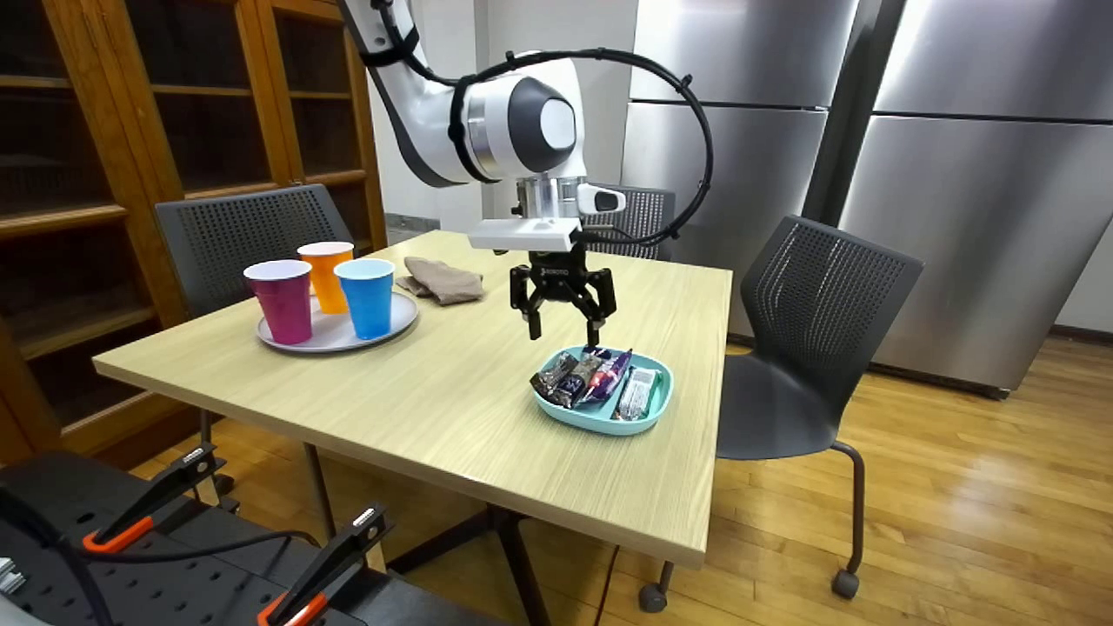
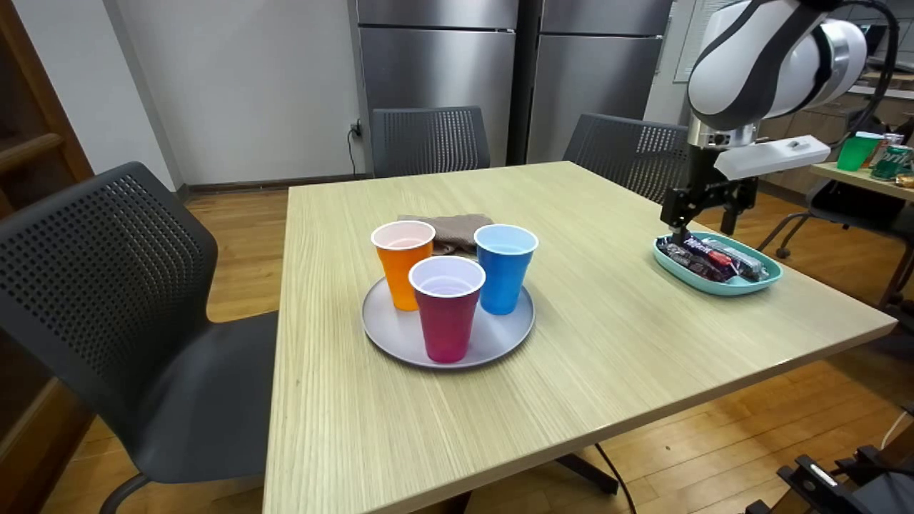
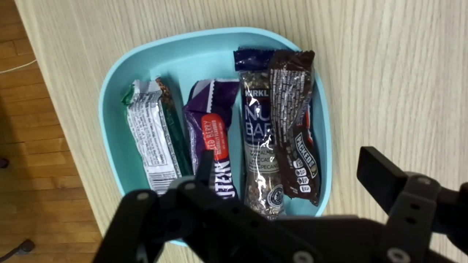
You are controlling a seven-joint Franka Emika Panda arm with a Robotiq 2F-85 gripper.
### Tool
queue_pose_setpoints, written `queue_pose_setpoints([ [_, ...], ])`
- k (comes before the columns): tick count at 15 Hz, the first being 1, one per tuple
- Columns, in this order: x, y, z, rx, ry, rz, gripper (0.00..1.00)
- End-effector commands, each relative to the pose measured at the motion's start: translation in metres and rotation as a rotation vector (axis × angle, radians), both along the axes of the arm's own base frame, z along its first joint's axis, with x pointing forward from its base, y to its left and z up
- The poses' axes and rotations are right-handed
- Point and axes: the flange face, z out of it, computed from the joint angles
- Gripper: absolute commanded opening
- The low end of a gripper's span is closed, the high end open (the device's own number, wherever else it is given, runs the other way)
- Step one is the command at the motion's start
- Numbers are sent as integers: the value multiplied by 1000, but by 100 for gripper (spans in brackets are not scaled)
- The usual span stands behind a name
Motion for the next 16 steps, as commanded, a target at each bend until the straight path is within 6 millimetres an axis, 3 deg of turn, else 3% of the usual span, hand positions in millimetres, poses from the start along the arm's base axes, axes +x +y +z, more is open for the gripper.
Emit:
queue_pose_setpoints([
  [1,-7,9,26,75,24,-54,100],
  [9,-17,56,55,195,67,-75,100],
  [16,-39,89,55,174,82,53,100],
])
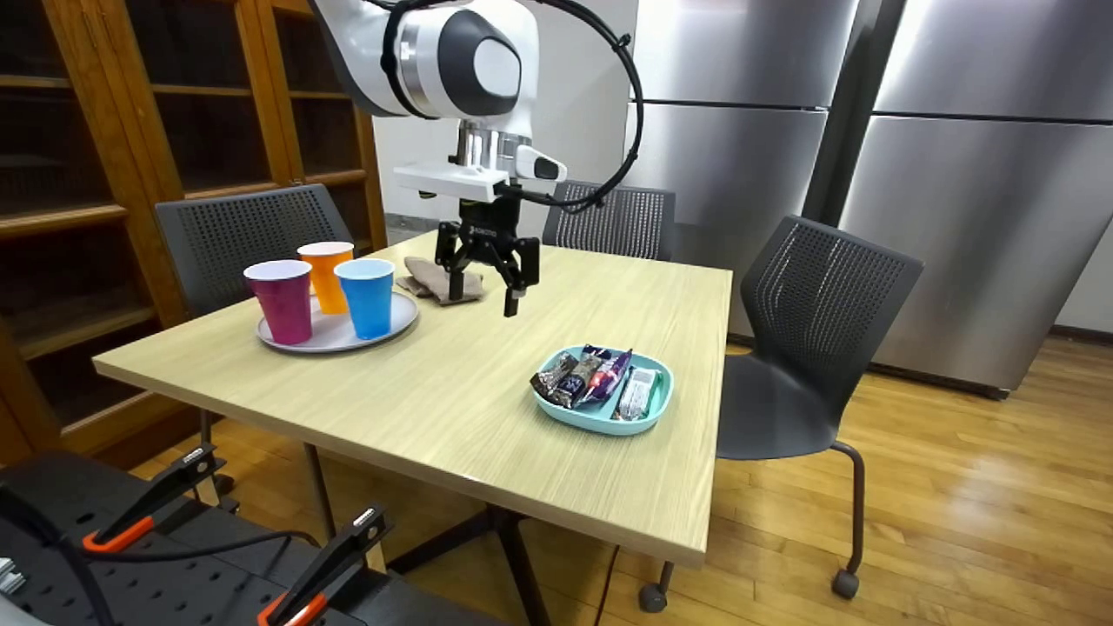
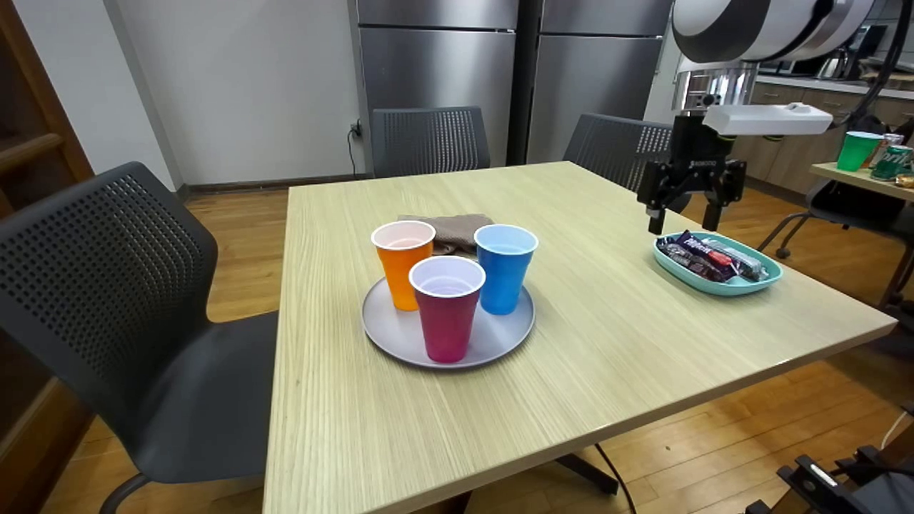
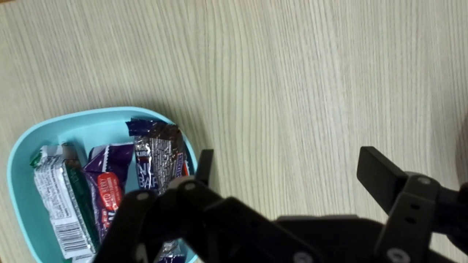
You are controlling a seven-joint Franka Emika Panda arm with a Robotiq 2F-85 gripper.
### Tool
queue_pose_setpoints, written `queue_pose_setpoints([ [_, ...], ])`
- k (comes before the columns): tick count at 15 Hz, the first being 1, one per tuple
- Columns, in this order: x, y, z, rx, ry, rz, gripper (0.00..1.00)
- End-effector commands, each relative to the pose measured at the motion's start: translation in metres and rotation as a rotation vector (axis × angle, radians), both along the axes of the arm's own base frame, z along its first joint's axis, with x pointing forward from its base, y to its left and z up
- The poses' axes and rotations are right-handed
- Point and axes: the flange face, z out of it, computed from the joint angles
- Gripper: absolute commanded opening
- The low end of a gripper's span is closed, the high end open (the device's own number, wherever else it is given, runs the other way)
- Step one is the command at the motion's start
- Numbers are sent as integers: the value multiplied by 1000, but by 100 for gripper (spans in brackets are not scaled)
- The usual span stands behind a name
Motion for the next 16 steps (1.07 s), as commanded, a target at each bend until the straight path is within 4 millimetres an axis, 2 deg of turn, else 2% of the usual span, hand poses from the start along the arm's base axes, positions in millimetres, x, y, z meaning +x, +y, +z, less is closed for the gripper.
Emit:
queue_pose_setpoints([
  [1,-20,15,8,-11,-5,73,100],
  [4,-25,22,8,-20,11,90,100],
  [5,-15,17,-2,-11,22,59,100],
  [16,-18,20,-2,-12,24,66,100],
])
